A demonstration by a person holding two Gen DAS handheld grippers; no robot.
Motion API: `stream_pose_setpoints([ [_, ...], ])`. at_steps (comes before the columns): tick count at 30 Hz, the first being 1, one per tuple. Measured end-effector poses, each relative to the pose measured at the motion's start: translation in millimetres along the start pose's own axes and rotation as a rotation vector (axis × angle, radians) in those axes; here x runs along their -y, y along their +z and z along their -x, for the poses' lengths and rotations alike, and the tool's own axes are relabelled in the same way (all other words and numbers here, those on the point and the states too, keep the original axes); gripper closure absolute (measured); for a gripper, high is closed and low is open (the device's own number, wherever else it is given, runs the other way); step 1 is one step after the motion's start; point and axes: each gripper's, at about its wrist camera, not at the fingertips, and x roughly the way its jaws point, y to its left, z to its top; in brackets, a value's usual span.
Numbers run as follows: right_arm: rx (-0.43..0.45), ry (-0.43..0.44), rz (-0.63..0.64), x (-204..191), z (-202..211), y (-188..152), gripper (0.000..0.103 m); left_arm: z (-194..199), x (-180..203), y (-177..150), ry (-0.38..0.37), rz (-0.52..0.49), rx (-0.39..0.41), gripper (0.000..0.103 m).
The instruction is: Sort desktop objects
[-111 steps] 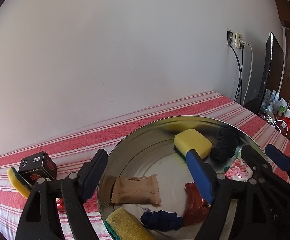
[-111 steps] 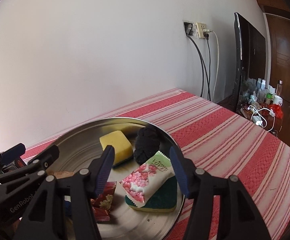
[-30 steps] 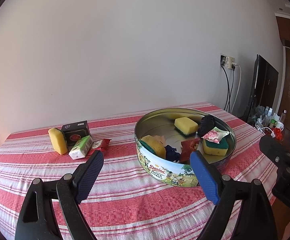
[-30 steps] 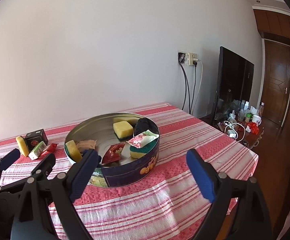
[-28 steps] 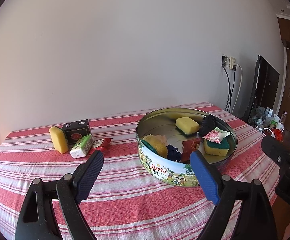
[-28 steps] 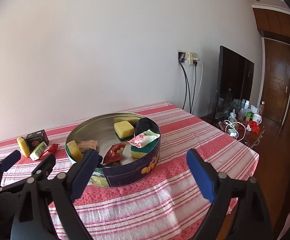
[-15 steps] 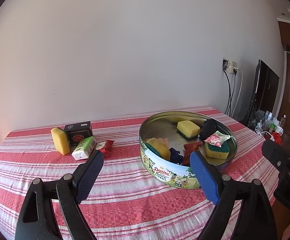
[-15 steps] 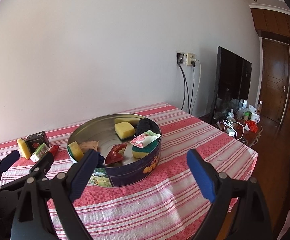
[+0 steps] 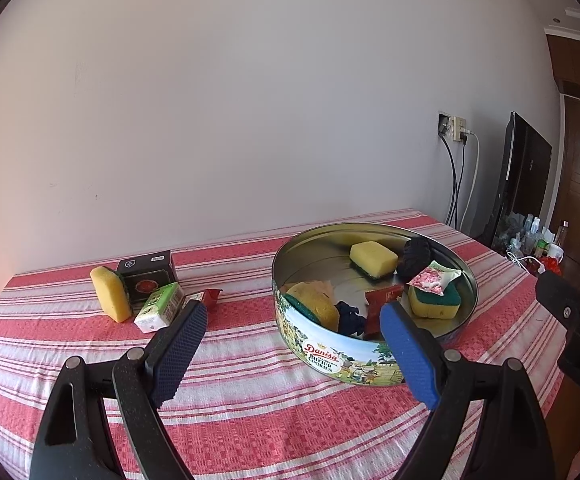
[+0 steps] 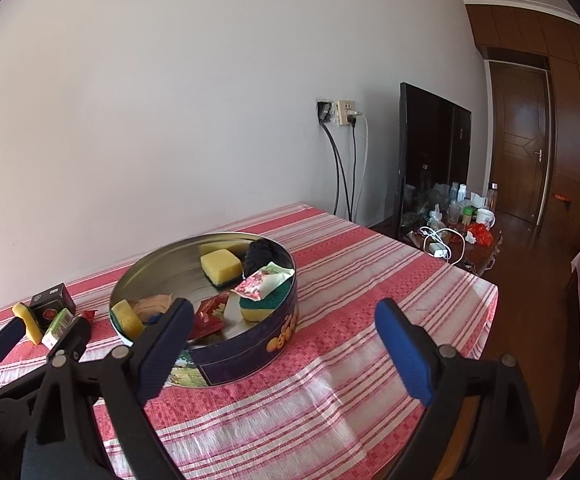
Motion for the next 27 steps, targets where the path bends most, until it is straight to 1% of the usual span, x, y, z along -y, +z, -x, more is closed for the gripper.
stream_pose_setpoints([
  [6,-0.007,0.009,0.017,-7.8,-6.0,0.8,0.010,-6.4,-6.6,1.7,0.001,0.011,-0.007,0.013],
  [14,0.009,0.035,0.027,-16.8,-7.9,7.0,0.010,-10.7,-10.7,4.8,0.002,0.010,-0.008,0.013],
  [18,0.000,0.045,0.035,-20.0,-10.3,7.3,0.009,-11.2,-14.9,5.5,-0.001,0.021,-0.009,0.013],
  [27,0.000,0.043,0.048,-23.4,-9.9,7.2,0.009,-13.6,-17.2,4.8,0.002,0.024,-0.013,0.013],
])
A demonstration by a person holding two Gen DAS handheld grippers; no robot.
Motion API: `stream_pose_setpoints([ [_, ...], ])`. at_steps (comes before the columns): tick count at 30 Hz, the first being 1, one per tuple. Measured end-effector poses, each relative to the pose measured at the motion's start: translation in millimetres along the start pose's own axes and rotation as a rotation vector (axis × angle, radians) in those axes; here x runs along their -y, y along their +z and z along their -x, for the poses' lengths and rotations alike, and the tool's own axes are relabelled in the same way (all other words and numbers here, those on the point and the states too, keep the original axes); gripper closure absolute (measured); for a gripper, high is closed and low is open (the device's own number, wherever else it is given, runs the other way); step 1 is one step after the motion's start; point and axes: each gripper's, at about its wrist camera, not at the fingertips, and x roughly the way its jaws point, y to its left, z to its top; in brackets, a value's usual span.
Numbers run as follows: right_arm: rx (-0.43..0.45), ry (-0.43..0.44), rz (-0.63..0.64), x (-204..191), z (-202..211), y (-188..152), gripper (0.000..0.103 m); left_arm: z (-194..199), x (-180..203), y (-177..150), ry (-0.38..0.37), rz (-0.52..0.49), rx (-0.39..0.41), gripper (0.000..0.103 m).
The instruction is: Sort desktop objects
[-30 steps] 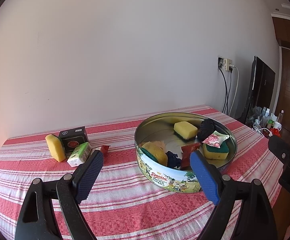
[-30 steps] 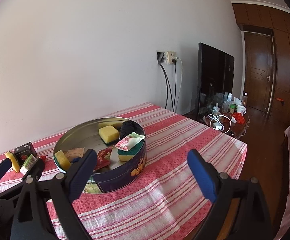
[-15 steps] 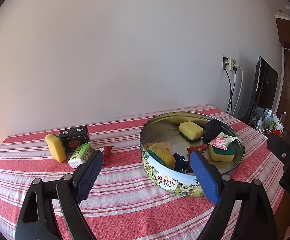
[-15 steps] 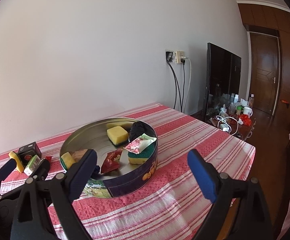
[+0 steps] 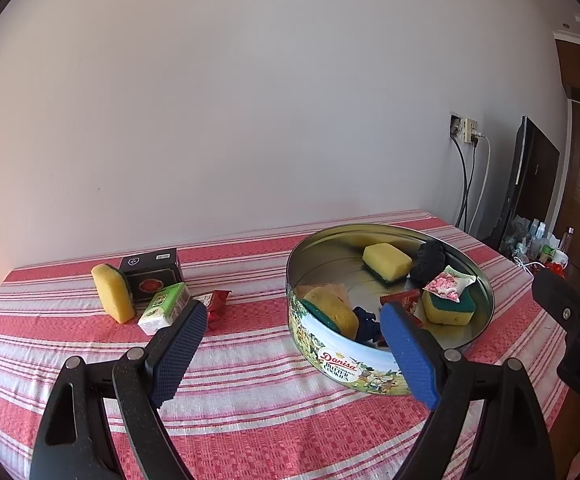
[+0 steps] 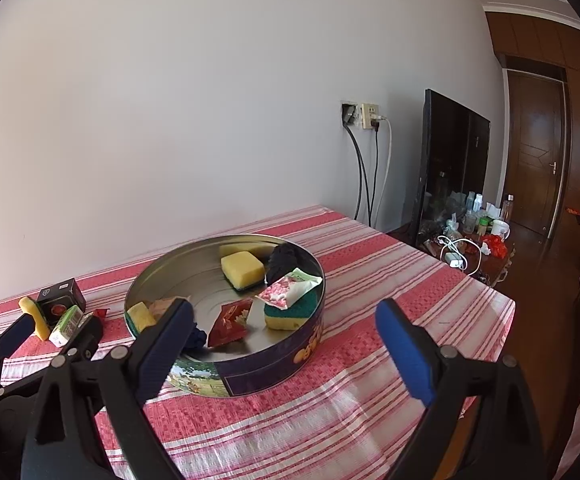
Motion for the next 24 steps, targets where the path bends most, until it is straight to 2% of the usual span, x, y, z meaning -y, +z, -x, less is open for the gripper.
stream_pose_setpoints([
  [10,-0.005,0.008,0.004,-3.7,-1.8,1.2,0.009,-1.7,-4.6,-0.6,-0.002,0.002,-0.002,0.013],
  [24,-0.020,0.126,0.004,-20.8,-15.3,0.0,0.008,-7.0,-13.8,-1.6,0.047,0.014,-0.015,0.013],
])
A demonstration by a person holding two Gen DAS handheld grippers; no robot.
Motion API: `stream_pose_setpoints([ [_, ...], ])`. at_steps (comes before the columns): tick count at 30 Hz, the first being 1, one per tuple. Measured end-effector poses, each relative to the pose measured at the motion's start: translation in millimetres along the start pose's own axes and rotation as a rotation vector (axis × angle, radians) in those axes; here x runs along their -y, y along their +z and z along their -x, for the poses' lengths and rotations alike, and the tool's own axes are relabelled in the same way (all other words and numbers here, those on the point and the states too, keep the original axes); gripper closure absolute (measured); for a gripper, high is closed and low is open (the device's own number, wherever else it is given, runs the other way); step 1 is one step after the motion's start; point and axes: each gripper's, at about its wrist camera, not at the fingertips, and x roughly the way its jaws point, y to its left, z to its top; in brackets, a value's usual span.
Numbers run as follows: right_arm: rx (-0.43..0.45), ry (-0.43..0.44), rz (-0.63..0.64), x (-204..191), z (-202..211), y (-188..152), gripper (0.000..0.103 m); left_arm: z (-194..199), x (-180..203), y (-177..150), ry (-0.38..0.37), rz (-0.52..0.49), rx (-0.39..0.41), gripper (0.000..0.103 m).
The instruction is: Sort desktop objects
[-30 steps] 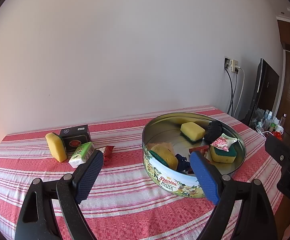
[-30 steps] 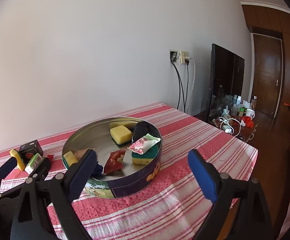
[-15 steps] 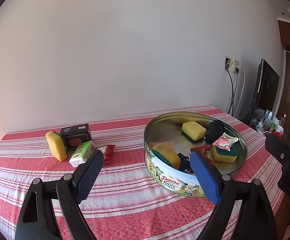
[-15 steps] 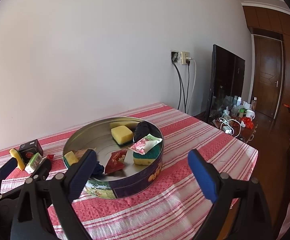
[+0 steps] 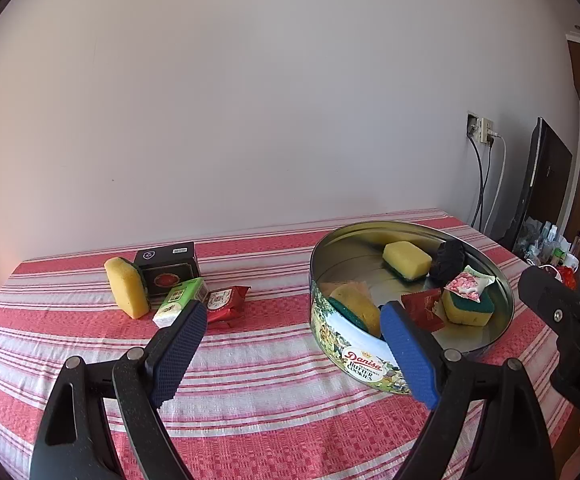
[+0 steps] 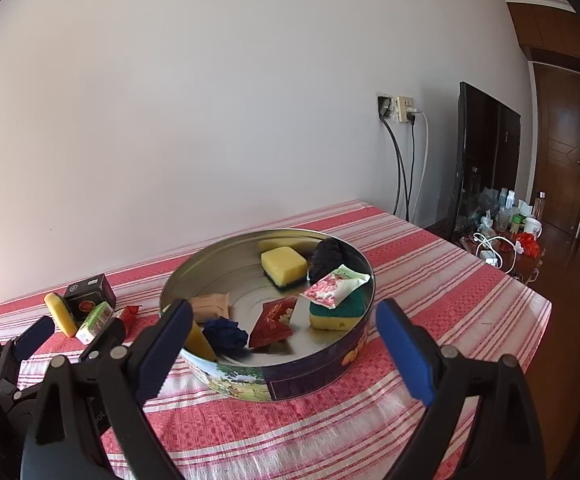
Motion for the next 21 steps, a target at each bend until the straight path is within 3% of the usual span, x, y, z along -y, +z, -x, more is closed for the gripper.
stream_pose_setpoints([
  [21,-0.009,0.003,-0.017,7.9,-7.8,-0.5,0.008,-3.0,5.0,-0.8,0.013,-0.015,-0.007,0.013],
])
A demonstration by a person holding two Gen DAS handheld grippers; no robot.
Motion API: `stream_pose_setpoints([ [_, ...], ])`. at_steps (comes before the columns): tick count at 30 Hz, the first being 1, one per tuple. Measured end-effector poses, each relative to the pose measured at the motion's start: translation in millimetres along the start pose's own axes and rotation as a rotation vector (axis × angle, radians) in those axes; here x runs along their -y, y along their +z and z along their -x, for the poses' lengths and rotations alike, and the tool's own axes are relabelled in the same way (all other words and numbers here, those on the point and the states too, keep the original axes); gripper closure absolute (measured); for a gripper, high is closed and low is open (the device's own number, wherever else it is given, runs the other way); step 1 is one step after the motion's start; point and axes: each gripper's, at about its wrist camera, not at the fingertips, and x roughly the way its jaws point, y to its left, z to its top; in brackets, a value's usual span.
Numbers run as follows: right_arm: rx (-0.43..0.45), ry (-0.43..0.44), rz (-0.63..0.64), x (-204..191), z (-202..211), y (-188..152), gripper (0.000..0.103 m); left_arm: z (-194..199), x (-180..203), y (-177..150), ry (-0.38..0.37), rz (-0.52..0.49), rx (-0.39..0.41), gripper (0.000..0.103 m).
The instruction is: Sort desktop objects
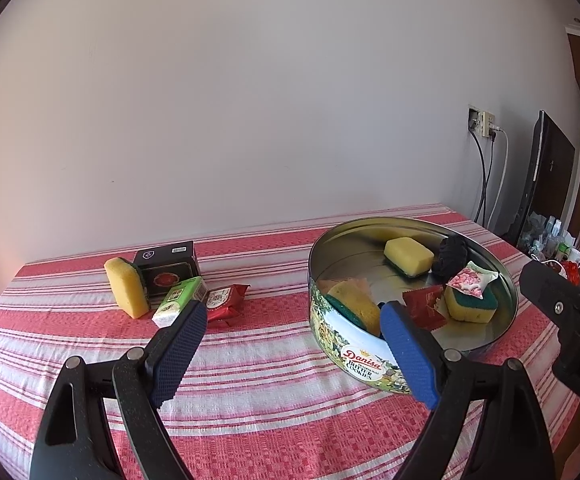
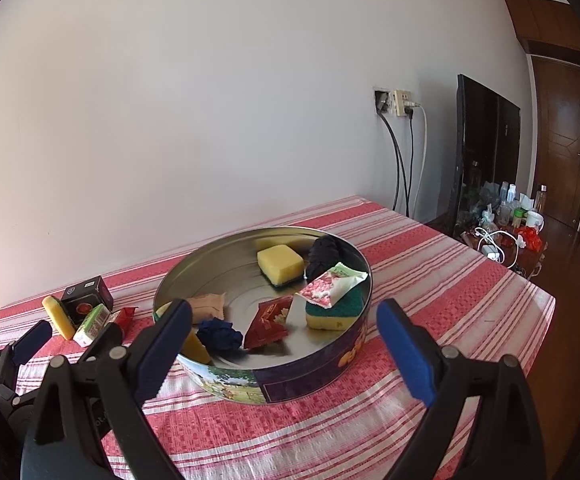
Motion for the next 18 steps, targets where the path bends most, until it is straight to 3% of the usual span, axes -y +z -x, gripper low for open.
stream_pose_setpoints([
  [18,-0.004,0.023,0.001,-7.9,-5.1,0.2,0.008,-0.1,-7.1,0.8,0.011,0.010,0.001,0.013],
])
